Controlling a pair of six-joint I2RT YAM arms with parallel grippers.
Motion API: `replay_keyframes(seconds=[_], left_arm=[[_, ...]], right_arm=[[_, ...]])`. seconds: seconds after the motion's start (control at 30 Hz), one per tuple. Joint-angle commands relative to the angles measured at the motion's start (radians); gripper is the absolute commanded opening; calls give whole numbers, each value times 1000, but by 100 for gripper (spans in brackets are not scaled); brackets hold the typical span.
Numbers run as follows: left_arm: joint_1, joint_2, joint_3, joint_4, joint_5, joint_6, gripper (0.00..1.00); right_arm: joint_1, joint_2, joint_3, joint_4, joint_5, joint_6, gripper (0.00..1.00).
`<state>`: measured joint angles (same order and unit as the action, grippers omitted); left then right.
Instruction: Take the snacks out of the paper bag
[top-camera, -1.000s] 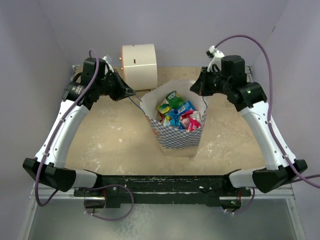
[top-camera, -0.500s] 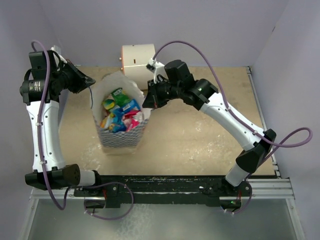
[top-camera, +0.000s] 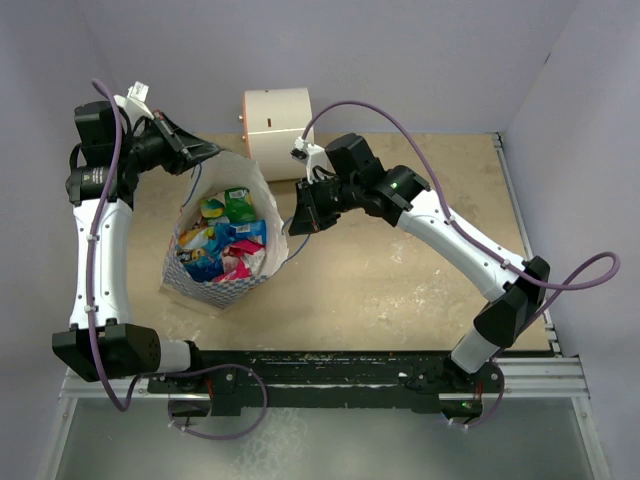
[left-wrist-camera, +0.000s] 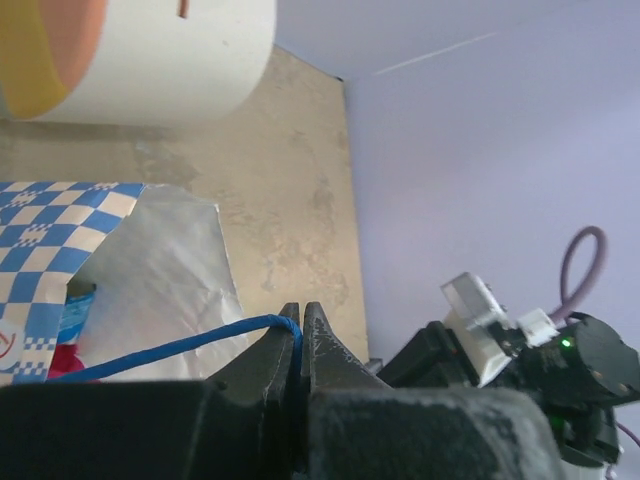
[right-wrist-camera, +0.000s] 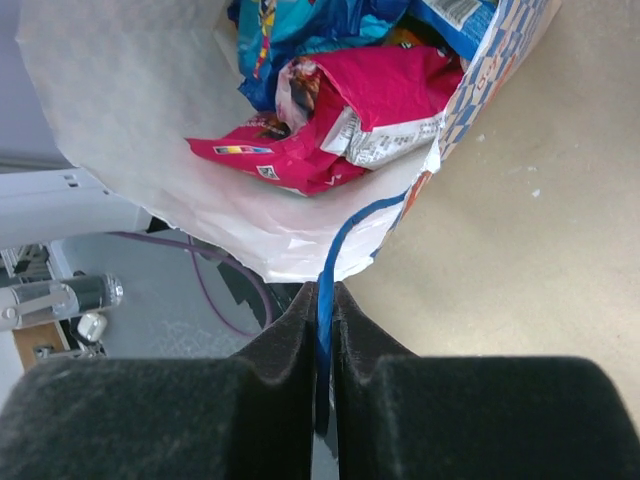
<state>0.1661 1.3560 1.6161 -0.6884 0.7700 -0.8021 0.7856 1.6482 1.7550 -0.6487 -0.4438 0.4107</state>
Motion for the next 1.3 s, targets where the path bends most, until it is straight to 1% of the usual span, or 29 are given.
replay_keyframes(seconds=[0.0,0.17,0.3,0.37,0.43,0.53,0.67,0.77,0.9,1.0,1.1,1.17,1.27], left_arm=[[-23,-83,-59,354,169,-145,0],[-33,-165,-179,417,164,-229,0],[-56,-249,-312,543,152,-340,0],[-77,-274,-345,585,135,-394,0],[-113,-281,-346,611,110,-405,0],[-141,-269,-307,569,68,-383,0],[-134,-208,-187,411,-7,-292,0],[-97,-154,-67,287,-75,-214,0],[-35,-126,-5,278,-112,-198,0],[-18,-76,56,282,-77,-181,0],[-16,-24,163,273,-48,-126,0],[-16,9,207,286,7,-115,0],[-18,12,172,367,97,-140,0]], right_arm=[[-3,-90,-56,-33,10,-25,11],[-3,-144,-108,-72,86,-30,15],[-3,-166,-179,-64,92,-24,17],[-4,-167,-209,-84,103,-41,16],[-3,-171,-244,-68,115,-62,16],[-3,-177,-272,-40,108,-54,16],[-3,-143,-214,-31,83,-49,15],[-3,-101,-165,-5,48,-39,11],[-2,-28,-84,21,-15,-36,6],[-1,10,-41,24,-26,-42,4],[-1,35,-14,11,-26,-55,4],[-1,38,-13,5,-21,-63,5],[-1,22,-46,-11,9,-84,8]])
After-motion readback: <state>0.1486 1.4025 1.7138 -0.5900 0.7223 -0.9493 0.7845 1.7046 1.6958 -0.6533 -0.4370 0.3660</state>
